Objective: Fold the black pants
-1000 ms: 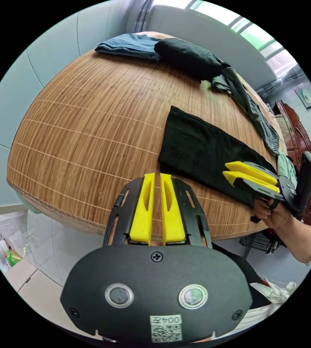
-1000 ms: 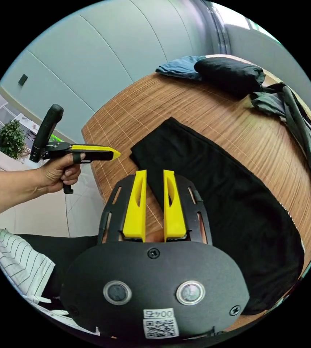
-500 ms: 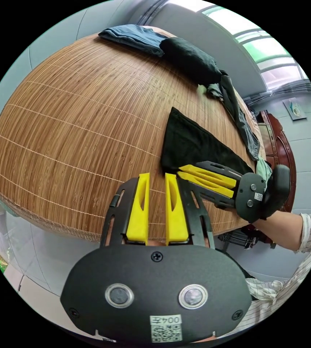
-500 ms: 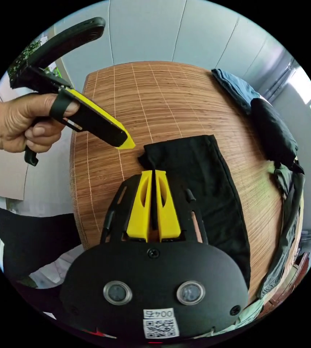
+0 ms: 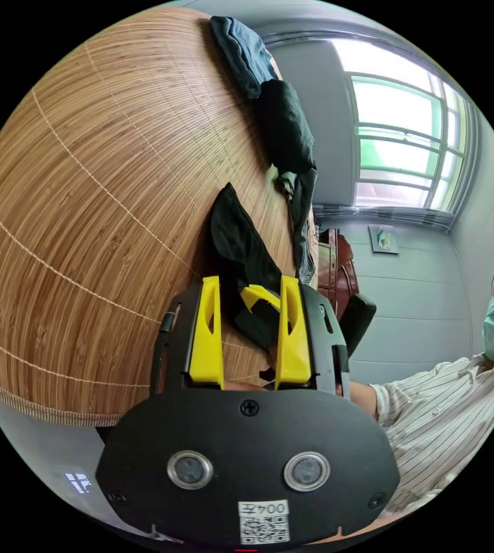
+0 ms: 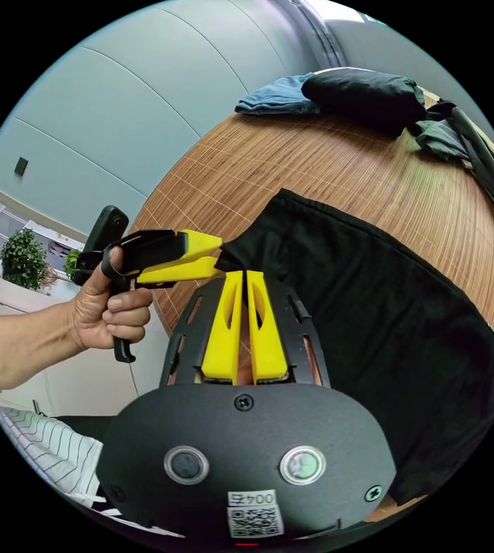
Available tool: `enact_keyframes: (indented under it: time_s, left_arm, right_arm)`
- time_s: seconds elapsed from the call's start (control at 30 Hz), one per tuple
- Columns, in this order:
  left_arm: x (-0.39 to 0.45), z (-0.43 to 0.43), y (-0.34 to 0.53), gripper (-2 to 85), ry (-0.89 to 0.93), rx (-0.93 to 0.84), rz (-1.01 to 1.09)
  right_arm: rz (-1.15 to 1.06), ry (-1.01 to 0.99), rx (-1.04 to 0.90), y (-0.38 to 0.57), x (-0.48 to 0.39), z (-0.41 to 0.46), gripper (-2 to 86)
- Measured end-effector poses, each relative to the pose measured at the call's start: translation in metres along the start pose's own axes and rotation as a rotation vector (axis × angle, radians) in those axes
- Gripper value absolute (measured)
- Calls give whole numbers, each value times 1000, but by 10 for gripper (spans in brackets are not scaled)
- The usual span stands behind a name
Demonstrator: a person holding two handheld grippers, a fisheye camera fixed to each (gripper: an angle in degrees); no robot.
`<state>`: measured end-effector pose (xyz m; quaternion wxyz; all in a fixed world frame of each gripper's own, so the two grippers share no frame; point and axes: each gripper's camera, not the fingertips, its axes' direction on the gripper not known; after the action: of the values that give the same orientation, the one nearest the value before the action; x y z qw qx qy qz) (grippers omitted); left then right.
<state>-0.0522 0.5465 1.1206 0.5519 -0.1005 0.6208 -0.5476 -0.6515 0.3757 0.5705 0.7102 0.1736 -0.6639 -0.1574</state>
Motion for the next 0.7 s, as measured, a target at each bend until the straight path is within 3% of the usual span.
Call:
enact_keyframes:
  time_s: [0.13, 0.27, 0.47, 0.6, 0.7]
  left_arm:
    - [2, 10, -3, 134, -22, -36, 9]
    - [15, 13, -1, 45, -224, -14, 68]
    - [59, 17, 25, 27, -443, 32, 301]
    - [92, 39, 54, 25, -573, 19, 462]
    - [108, 55, 71, 23, -642, 16, 534]
  right_arm:
    - [-75, 21, -5, -3, -4, 14, 16]
    - [-100, 31, -36, -10, 0, 27, 50]
    - [211, -64, -23, -34, 59, -9, 82]
    - [273, -159, -127, -87, 71, -11, 118]
    - [229, -90, -257, -137, 58, 6, 142]
